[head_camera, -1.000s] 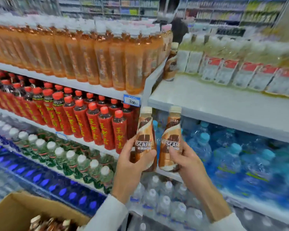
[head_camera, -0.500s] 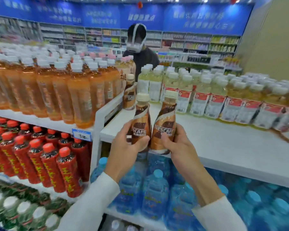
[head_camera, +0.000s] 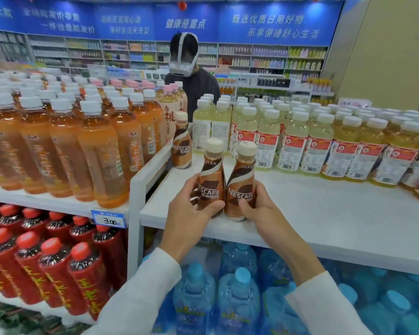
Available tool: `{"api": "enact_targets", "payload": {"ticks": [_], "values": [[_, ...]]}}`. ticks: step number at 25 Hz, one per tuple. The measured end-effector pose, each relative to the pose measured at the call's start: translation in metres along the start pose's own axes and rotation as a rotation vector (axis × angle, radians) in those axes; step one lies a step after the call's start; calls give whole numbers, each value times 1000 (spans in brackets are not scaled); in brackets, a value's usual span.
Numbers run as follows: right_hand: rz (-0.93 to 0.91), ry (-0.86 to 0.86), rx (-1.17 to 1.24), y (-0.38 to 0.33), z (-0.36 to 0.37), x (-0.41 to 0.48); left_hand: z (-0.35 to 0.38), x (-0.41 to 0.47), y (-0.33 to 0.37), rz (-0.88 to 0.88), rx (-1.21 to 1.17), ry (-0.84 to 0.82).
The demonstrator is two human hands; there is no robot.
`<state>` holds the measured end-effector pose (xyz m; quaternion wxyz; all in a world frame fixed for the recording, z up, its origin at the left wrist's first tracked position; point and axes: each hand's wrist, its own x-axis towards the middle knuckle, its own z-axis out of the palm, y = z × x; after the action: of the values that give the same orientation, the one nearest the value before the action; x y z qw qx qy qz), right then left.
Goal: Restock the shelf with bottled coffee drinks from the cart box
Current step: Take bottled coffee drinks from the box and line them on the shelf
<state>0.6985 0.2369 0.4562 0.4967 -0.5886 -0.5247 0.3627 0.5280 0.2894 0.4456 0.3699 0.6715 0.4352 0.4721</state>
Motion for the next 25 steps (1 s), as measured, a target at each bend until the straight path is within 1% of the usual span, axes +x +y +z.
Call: {"api": "enact_targets", "payload": {"ticks": [2,6,7,9,11,16,20,25], "values": [[12,31,-48,3,3,-8,-2,-1,-8,-19,16,-12],[5,353,-136,4,25,-21,1,-3,-11,32,133,78],[-10,414,-167,6,30,-19,2,-2,-10,31,156,84],[-22,465,-235,9,35,-12,4,5,-9,25,198,82],[-14,447,-279,7,34,0,6,16,-9,14,247,84],[19,363,-410,1,31,45,15,60,-7,-83,344,82],[30,339,-442,10,30,89,26,89,-14,-129,346,91],[43,332,-445,29,28,142,30,107,-13,-141,352,152]]}}
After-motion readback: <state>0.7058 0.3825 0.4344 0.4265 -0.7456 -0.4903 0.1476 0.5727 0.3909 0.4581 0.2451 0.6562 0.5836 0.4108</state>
